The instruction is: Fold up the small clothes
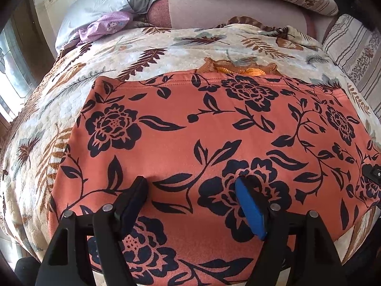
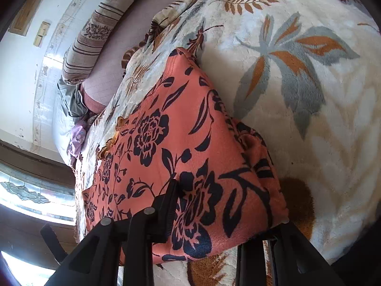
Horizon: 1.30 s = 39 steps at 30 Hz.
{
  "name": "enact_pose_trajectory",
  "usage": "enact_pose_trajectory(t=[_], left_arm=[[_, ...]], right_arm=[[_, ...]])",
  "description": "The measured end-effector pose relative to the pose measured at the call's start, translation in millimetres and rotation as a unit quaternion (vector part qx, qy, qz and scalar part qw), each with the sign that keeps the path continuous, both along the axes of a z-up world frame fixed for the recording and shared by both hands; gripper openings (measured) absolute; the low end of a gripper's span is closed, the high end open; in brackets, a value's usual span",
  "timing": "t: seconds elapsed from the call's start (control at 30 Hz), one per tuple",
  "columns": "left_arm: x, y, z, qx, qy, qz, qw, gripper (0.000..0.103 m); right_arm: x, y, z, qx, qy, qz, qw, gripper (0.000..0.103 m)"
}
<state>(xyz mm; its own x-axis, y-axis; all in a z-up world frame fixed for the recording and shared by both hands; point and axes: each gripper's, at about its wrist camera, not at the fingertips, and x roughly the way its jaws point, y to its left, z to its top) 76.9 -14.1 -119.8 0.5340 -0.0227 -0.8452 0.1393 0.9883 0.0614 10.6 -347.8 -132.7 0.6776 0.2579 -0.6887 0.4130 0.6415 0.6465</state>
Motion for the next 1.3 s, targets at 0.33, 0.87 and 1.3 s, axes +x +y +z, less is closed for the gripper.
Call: enact_pose_trajectory(t=[0.33, 0.87, 1.3], left_arm=[[6.6, 6.7, -2.4, -0.005, 0.027, -0.004, 0.9996, 0.076], [-2.3, 93.3, 59.4, -0.079, -0.07, 0.077, 0.9914, 0.076], [-22.4, 247.8, 30.1, -0.131, -0.08, 0.278, 0.9483, 0.074]], right_arm=[[1.5, 0.5, 3.6, -0.005, 0.008, 0.002, 1.0, 0.023], [18.2, 16.1, 56.0, -0.031, -0.019, 0.02, 0.999, 0.014], [73.2, 346.0, 94.8, -0.199, -0.104, 0.356, 0.907, 0.015]])
